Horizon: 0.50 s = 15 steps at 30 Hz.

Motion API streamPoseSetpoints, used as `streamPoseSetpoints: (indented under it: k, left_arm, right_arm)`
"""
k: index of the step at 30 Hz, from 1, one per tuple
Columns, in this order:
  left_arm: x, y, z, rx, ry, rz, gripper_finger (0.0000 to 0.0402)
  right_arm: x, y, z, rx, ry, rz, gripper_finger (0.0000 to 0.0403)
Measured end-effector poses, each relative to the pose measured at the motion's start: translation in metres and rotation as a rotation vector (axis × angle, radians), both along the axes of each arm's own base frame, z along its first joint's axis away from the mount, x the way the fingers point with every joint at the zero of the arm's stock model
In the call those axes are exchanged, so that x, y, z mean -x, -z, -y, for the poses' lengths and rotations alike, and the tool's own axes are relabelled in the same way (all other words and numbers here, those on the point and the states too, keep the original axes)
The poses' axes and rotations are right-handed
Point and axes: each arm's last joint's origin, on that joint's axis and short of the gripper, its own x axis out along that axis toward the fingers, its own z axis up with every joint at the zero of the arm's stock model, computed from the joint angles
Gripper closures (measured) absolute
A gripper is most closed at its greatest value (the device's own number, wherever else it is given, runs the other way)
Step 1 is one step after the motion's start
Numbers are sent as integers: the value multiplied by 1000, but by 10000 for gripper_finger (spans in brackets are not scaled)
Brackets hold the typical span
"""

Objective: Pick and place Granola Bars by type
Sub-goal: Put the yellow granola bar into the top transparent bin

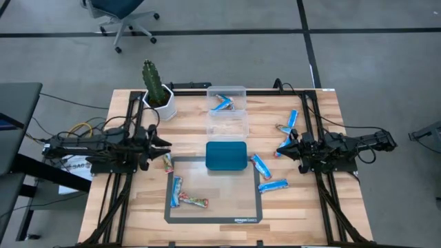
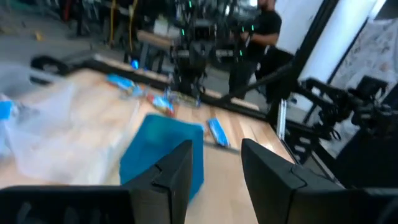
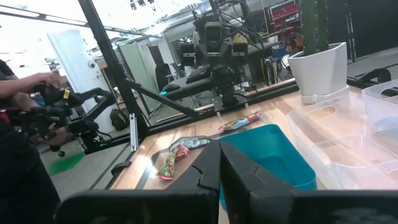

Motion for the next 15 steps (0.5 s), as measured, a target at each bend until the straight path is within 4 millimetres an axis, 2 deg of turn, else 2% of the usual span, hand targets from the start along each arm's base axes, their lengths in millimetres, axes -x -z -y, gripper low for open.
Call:
streamPoseSetpoints:
  k: [8, 15]
  left_arm:
    - [7, 17, -2, 14, -28, 85, 272]
    - [5, 26, -2, -40, -30, 59, 272]
  right_arm:
    - [0, 0, 0, 0, 0, 1, 403]
    - [0, 0, 0, 0, 0, 0, 403]
